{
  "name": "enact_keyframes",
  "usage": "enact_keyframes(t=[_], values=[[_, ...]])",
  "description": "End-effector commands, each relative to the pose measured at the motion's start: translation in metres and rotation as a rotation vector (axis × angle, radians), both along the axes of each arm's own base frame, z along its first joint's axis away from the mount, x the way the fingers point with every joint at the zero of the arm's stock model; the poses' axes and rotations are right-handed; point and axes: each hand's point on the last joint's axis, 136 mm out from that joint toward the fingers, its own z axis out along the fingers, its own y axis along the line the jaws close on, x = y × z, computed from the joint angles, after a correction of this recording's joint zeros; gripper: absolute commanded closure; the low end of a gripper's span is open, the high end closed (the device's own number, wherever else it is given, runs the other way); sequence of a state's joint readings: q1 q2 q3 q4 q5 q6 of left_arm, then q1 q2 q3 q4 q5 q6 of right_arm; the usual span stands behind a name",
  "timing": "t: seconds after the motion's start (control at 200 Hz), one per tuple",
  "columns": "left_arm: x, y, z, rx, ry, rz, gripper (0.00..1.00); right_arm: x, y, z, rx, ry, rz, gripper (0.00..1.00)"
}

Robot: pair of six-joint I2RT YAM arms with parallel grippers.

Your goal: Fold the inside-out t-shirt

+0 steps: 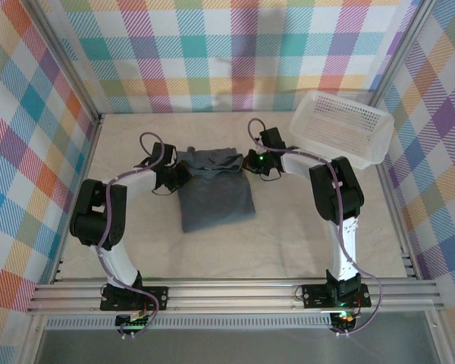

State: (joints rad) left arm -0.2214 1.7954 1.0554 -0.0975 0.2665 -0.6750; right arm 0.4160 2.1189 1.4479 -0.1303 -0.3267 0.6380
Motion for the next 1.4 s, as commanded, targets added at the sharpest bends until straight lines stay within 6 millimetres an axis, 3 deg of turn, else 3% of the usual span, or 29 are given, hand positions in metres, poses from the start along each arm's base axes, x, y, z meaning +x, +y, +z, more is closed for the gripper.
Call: enact_keyframes(t=[0.0,0.09,0.165,0.37,0.5,0.675,0.8,0.89,1.06,1.265,1.395], values=[[0.026,-0.002,0.008,0.039,-0.057,0.001,1.0,0.005,0.011,0.003,0.012,-0.005,0.033,0.95],[0.039,0.003,0.002,0.054,-0.054,0.022,1.0,0.013,0.014,-0.001,0.004,-0.006,0.038,0.95],[0.051,0.012,-0.003,0.058,-0.062,0.056,0.94,0.024,0.018,-0.003,0.006,-0.016,0.035,0.93],[0.091,0.047,-0.013,0.073,-0.077,0.13,0.83,0.076,0.025,-0.007,0.001,-0.05,-0.006,0.83],[0.108,0.067,0.004,0.056,-0.127,0.155,0.66,0.1,0.017,0.005,-0.035,-0.084,-0.014,0.71],[0.086,0.081,0.037,0.11,-0.168,0.102,0.43,0.081,0.0,0.023,-0.118,-0.148,0.048,0.56],[0.061,0.098,0.033,0.253,-0.126,0.075,0.35,0.06,-0.001,0.028,-0.113,-0.21,0.128,0.43],[0.053,0.111,0.021,0.343,-0.081,0.072,0.35,0.052,0.006,0.024,-0.104,-0.208,0.189,0.41],[0.069,0.106,-0.007,0.307,-0.03,0.035,0.34,0.052,0.019,0.027,-0.075,-0.205,0.217,0.4],[0.102,0.088,-0.015,0.233,-0.102,-0.039,0.25,0.053,0.023,0.026,-0.075,-0.191,0.227,0.39],[0.107,0.084,-0.02,0.221,-0.073,-0.044,0.37,0.051,0.023,0.024,-0.076,-0.18,0.23,0.39]])
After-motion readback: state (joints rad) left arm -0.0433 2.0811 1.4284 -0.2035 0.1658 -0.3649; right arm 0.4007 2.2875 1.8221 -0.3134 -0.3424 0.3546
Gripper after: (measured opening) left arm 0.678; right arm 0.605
